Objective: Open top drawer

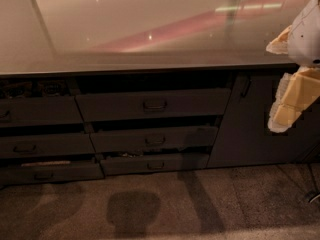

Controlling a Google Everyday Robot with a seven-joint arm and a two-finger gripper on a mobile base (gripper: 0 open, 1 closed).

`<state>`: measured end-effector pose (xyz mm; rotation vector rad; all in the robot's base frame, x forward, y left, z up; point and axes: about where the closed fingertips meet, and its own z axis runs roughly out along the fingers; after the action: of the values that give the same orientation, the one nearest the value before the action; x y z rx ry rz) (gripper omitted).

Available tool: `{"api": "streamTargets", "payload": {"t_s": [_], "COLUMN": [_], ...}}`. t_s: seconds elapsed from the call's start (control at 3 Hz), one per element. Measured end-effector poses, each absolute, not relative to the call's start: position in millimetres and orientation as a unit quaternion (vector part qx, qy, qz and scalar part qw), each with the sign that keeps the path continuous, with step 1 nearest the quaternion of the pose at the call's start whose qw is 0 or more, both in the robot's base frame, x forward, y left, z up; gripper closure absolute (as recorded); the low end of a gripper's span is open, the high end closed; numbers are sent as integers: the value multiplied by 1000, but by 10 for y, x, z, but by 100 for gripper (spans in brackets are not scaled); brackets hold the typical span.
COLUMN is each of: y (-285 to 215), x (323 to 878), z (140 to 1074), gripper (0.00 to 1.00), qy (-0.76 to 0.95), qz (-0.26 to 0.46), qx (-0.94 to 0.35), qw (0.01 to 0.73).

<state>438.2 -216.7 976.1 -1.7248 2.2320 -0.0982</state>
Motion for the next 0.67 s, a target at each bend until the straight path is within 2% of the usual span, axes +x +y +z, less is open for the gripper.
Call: {"api": "streamTargets", "payload": {"t_s": [0.67], "y": [-2213], "x": [4574], "z": [9485], "gripper": [0], "qy": [790], "qz": [-10], "qx": [-595], "qw": [146]}}
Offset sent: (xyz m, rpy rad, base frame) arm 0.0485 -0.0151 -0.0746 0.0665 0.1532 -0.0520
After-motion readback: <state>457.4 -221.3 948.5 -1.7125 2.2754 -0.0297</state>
